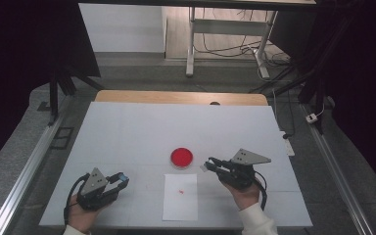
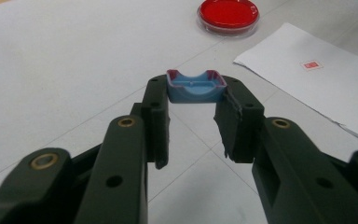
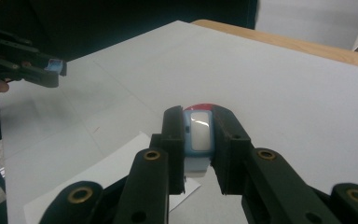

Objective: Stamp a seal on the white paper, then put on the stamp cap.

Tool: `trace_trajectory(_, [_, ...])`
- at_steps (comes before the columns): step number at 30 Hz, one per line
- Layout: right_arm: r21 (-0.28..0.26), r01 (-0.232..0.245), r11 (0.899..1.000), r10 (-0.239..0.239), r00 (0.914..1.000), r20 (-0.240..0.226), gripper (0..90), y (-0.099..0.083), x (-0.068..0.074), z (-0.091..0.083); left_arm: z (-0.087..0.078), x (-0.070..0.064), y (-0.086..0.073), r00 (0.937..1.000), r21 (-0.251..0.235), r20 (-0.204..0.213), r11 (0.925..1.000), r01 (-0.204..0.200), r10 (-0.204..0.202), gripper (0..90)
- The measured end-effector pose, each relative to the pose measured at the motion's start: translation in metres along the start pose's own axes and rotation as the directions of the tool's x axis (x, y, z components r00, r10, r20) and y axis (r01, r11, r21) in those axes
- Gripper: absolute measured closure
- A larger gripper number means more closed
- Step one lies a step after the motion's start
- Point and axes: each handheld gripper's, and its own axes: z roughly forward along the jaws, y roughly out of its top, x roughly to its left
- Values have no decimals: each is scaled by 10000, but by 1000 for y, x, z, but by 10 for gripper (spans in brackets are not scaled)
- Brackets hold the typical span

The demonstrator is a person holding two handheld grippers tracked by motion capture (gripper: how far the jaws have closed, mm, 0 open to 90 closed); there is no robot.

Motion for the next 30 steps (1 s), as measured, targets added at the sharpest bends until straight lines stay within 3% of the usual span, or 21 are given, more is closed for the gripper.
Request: trace_trajectory(30, [-7, 232, 9997, -232, 9997, -1, 756, 2, 4, 0, 3, -6, 4, 9998, -51, 146, 9999, -107, 108, 651])
